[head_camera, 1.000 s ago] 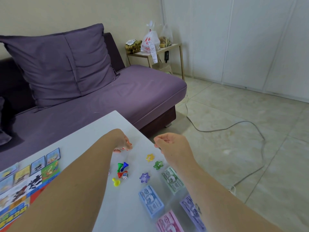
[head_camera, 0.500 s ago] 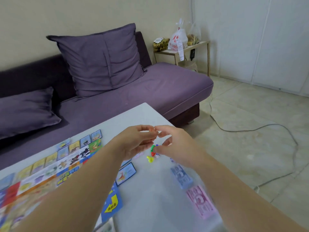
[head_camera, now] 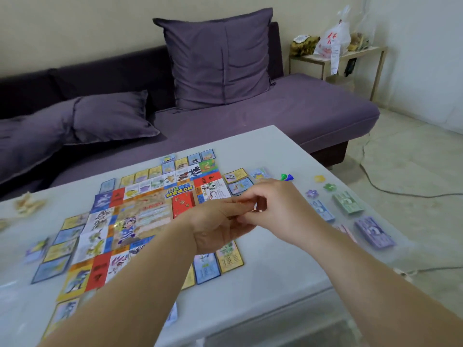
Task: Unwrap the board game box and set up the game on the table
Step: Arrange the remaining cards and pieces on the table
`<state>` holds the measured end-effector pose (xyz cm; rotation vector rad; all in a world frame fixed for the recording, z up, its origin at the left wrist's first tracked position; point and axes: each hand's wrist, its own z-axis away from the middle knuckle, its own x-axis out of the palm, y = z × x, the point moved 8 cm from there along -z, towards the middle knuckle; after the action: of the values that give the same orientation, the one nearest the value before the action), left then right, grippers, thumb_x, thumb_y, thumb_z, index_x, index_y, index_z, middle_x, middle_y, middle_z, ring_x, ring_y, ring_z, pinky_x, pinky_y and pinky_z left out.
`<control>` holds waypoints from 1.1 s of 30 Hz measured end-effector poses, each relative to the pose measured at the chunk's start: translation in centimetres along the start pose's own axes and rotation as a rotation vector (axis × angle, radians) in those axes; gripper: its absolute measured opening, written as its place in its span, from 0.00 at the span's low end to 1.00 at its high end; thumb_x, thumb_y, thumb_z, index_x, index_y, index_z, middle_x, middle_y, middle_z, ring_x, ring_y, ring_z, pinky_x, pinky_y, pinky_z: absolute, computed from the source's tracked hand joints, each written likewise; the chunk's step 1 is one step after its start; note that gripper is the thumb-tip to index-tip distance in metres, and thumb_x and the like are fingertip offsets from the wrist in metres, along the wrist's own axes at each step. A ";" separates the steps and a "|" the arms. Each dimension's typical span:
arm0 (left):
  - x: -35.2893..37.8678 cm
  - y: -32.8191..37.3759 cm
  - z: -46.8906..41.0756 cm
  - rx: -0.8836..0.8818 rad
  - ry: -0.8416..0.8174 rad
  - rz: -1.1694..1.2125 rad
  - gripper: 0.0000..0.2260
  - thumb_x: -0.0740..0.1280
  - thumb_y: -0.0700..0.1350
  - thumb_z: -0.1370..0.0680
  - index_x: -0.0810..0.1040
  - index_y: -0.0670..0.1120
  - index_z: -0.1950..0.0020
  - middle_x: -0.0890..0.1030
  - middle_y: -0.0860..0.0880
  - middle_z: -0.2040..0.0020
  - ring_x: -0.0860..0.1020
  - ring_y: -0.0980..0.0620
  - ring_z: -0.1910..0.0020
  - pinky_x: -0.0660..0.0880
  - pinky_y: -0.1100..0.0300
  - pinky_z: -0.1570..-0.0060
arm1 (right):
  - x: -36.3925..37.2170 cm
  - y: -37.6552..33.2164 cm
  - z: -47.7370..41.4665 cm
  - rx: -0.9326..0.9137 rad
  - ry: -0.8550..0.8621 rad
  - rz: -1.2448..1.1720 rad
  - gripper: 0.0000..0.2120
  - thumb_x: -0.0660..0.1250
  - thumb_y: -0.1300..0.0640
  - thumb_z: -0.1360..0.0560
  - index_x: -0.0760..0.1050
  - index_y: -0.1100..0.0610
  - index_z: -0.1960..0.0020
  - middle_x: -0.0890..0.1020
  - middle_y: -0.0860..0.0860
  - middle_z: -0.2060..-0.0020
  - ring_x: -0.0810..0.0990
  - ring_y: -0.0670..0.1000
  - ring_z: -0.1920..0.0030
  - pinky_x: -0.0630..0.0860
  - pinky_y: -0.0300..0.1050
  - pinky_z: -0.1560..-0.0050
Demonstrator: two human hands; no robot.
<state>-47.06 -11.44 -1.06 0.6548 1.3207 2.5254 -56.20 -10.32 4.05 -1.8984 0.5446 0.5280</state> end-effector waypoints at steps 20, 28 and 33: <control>-7.2 -8.2 11.5 0.142 0.343 0.320 0.07 0.62 0.33 0.23 0.79 0.38 0.50 0.84 0.44 0.63 0.82 0.55 0.68 0.80 0.63 0.64 | 9.5 -3.8 6.1 0.240 -0.404 -0.262 0.08 0.75 0.49 0.32 0.81 0.51 0.57 0.80 0.40 0.67 0.74 0.38 0.68 0.71 0.31 0.62; -11.2 -14.0 16.8 0.144 0.480 0.371 0.05 0.64 0.34 0.23 0.79 0.38 0.51 0.84 0.44 0.63 0.82 0.54 0.66 0.80 0.64 0.64 | 16.5 -5.5 11.5 0.516 -0.495 -0.446 0.03 0.74 0.56 0.30 0.81 0.53 0.61 0.80 0.46 0.69 0.76 0.43 0.66 0.74 0.36 0.62; -12.7 -15.5 17.8 0.171 0.492 0.442 0.06 0.63 0.36 0.22 0.79 0.38 0.48 0.84 0.46 0.63 0.82 0.55 0.64 0.79 0.65 0.64 | 18.2 -6.2 12.0 0.548 -0.462 -0.430 0.03 0.72 0.56 0.29 0.82 0.52 0.61 0.81 0.45 0.68 0.76 0.44 0.64 0.71 0.37 0.62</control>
<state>-27.60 5.38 -8.48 0.3976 1.7248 3.0956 -39.36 0.65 -6.45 -1.2585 -0.0344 0.4522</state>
